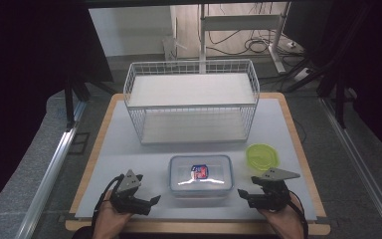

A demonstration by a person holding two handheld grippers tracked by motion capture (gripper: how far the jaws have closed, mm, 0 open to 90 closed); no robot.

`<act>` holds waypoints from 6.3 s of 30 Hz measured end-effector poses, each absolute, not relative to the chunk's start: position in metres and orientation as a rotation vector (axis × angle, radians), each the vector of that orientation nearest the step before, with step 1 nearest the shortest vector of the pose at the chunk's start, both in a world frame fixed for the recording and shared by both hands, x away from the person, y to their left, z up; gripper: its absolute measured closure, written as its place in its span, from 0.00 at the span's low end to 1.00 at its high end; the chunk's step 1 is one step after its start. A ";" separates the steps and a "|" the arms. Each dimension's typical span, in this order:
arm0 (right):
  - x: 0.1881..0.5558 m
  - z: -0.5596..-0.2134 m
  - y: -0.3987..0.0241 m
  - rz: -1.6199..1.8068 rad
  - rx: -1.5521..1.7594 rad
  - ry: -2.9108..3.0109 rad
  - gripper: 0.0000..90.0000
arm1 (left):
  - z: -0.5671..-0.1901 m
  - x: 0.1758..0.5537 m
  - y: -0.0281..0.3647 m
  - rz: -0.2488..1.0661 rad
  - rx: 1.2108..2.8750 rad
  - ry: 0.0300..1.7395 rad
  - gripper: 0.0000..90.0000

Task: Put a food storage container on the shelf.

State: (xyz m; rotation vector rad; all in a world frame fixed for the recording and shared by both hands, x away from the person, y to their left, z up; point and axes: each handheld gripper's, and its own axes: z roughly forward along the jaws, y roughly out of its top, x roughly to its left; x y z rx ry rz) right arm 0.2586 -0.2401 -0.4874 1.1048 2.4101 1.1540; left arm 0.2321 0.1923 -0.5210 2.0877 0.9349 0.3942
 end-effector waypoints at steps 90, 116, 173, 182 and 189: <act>0.296 -0.485 -0.222 1.507 1.346 2.593 0.51 | -0.512 0.264 0.166 -0.105 1.865 0.896 0.47; 0.289 -0.455 -0.217 1.583 1.364 2.432 0.59 | -0.476 0.274 0.170 -0.051 1.786 0.958 0.54; 0.432 -0.299 -0.183 1.703 1.236 2.350 0.59 | -0.311 0.410 0.206 0.075 1.697 0.922 0.55; 0.459 -0.291 -0.181 1.683 1.273 2.326 0.58 | -0.313 0.436 0.206 0.047 1.677 0.937 0.55; 0.473 -0.293 -0.180 1.688 1.314 2.314 0.58 | -0.317 0.449 0.207 0.032 1.663 0.960 0.54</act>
